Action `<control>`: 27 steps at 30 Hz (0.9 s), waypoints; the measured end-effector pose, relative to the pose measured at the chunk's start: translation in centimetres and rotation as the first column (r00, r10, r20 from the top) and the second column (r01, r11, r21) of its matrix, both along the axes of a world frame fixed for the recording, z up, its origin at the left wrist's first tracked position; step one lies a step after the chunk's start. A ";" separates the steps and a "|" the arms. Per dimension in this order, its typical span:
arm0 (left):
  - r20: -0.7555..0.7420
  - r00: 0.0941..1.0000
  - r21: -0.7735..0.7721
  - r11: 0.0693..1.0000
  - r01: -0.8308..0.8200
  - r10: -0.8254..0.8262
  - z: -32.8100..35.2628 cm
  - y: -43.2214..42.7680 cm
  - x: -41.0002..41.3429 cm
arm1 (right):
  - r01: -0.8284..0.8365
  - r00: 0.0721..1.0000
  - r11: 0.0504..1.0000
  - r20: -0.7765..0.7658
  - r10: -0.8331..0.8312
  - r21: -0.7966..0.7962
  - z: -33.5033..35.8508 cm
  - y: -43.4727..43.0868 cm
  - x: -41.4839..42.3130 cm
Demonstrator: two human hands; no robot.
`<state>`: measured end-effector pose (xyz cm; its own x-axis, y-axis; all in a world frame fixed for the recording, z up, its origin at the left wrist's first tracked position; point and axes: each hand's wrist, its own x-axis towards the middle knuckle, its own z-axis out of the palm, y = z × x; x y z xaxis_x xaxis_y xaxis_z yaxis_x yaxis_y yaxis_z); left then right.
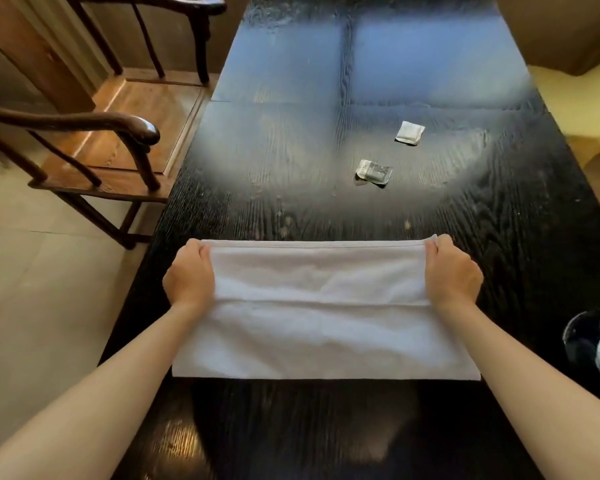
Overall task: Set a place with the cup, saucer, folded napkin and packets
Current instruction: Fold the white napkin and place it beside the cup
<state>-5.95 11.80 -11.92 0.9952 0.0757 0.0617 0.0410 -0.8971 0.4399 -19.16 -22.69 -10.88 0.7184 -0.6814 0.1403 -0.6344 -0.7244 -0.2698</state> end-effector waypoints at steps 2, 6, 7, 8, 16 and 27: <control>0.018 1.000 0.035 0.999 -0.006 0.006 -0.2 -0.2 0.1 | -0.003 1.000 0.999 -0.004 0.003 -0.042 -0.2 0.0 0.2; 0.062 0.998 0.098 0.995 0.002 -0.008 -0.3 -0.6 0.5 | -0.009 1.000 0.995 0.006 0.010 -0.100 -0.3 -0.2 0.7; 0.072 0.997 0.111 0.994 0.005 -0.013 -0.3 -0.7 0.6 | -0.009 1.000 0.994 0.012 0.010 -0.108 -0.3 -0.3 0.9; 0.079 0.997 0.124 0.992 0.008 -0.018 -0.3 -0.7 0.7 | -0.009 1.000 0.994 0.015 0.011 -0.113 -0.3 -0.4 1.0; 0.054 0.996 0.256 0.965 0.062 -0.078 -0.5 -1.0 1.8 | 0.010 0.997 0.982 0.077 0.004 -0.189 -1.5 -0.2 1.6; 0.016 1.000 0.186 0.982 0.014 -0.017 0.6 -1.0 1.8 | 0.109 0.990 0.992 0.093 -0.104 -0.059 -0.5 -0.3 1.7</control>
<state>-4.19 10.79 -11.36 0.9948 0.0458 0.0906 0.0202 -0.9638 0.2657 -17.46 -23.00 -11.37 0.6248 -0.7408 0.2466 -0.6842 -0.6716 -0.2842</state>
